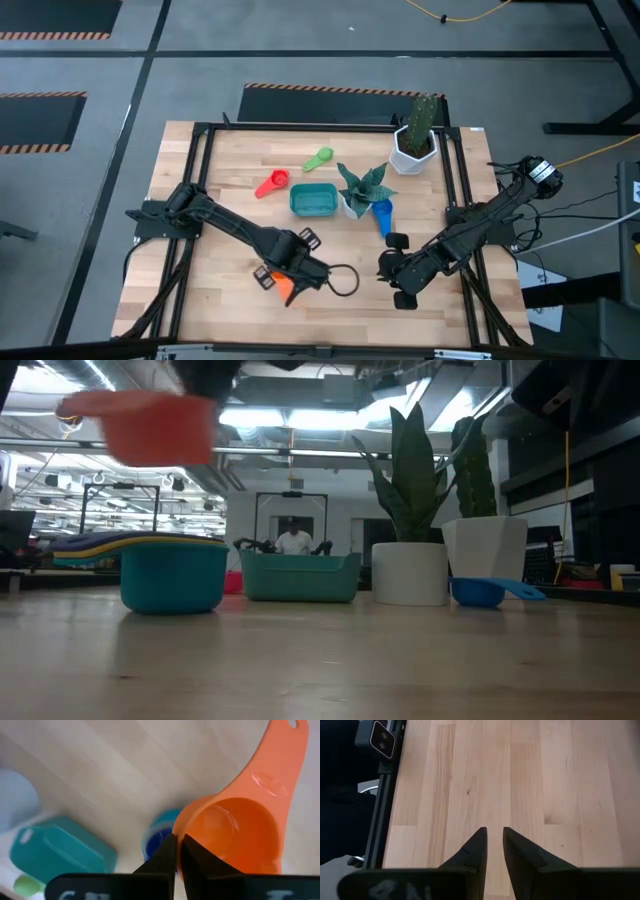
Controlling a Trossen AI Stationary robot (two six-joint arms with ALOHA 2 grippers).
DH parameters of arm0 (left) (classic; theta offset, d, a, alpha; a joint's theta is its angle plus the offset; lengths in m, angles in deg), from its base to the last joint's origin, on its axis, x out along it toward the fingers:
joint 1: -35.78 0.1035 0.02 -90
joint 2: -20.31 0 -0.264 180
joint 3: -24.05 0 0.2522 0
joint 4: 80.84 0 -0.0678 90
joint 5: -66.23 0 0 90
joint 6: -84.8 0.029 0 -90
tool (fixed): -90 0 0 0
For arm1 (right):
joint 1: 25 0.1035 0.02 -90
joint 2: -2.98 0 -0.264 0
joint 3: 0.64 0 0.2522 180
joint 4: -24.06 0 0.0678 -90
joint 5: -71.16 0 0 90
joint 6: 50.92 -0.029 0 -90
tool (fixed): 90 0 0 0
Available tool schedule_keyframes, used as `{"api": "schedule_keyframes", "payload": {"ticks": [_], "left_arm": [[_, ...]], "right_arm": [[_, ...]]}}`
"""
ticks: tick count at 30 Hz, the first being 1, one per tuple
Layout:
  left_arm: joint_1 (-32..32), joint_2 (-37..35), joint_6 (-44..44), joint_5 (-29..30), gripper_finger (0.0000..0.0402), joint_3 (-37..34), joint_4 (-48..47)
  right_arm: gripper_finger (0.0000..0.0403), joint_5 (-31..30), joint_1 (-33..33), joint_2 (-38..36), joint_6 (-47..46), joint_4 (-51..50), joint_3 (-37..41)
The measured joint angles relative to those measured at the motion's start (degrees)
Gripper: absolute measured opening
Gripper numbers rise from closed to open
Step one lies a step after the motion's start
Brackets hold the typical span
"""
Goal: Nest measuring cups in basket
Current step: Stack the orange measuring cup on top of the dark blue measuring cup
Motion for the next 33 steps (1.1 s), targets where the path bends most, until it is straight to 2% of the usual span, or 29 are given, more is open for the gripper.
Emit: {"api": "schedule_keyframes", "payload": {"ticks": [9,18,25,33], "left_arm": [[0.9,0.0,7.9,1.1,0.0005,0.0,-7.8],[4.5,0.0,17.5,1.2,0.0004,0.0,-7.8],[7.9,0.0,24.4,-1.9,0.0004,0.0,-5.5],[10.6,0.0,28.0,-7.8,0.0004,0.0,-4.1]], "right_arm": [[0.0066,0.0,0.0,0.0,-4.4,0.0,0.0],[0.0066,0.0,0.0,0.0,-6.0,0.0,0.0],[0.0066,0.0,0.0,0.0,-6.1,0.0,0.0],[0.0066,0.0,0.0,0.0,-6.1,0.0,0.0]]}}
